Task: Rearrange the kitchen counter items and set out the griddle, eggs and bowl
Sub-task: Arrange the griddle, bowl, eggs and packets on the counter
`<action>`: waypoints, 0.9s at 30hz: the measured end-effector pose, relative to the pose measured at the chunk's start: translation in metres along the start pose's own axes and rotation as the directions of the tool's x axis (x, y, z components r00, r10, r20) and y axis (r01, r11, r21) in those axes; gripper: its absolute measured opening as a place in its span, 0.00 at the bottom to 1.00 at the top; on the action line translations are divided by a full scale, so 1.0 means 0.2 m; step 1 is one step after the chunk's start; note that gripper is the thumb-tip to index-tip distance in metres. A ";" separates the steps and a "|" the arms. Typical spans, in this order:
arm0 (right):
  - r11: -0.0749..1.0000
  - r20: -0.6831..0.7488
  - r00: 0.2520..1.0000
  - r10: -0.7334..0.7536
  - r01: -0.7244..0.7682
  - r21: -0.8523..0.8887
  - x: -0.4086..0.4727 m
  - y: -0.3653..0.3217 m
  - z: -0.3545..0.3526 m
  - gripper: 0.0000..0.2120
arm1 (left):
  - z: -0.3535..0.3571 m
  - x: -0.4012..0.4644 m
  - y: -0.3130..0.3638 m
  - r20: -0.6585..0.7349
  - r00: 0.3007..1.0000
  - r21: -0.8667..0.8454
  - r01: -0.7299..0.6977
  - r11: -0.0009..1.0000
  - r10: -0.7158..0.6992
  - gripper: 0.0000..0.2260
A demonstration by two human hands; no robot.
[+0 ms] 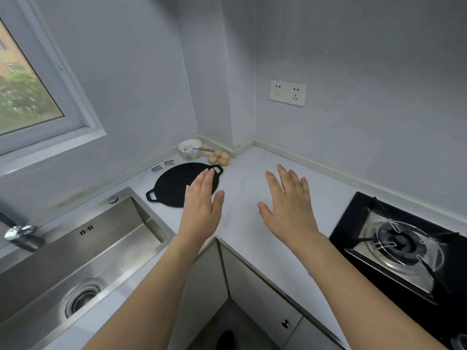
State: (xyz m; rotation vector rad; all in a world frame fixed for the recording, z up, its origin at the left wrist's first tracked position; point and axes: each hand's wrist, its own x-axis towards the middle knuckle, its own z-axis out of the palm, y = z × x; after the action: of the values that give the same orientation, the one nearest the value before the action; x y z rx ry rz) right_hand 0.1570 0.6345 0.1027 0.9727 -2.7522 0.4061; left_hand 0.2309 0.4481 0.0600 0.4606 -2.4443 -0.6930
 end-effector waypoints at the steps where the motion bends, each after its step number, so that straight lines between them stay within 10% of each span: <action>1: 1.000 -0.009 1.000 0.011 -0.011 0.008 0.08 -0.02 0.02 0.32 | 0.00 0.07 -0.05 0.005 1.000 -0.005 -0.003 1.000 0.003 0.24; 27: 0.991 0.131 0.988 0.077 -0.090 0.102 1.09 -0.20 0.38 0.28 | 0.15 0.95 -0.62 0.138 0.979 -0.042 0.156 0.987 -0.148 0.20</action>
State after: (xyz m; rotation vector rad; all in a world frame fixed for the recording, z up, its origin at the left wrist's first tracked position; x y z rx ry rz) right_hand 0.0100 0.4529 0.0982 0.9400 -2.9203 0.5282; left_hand 0.0840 0.2732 0.0478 0.6027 -2.5277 -0.8761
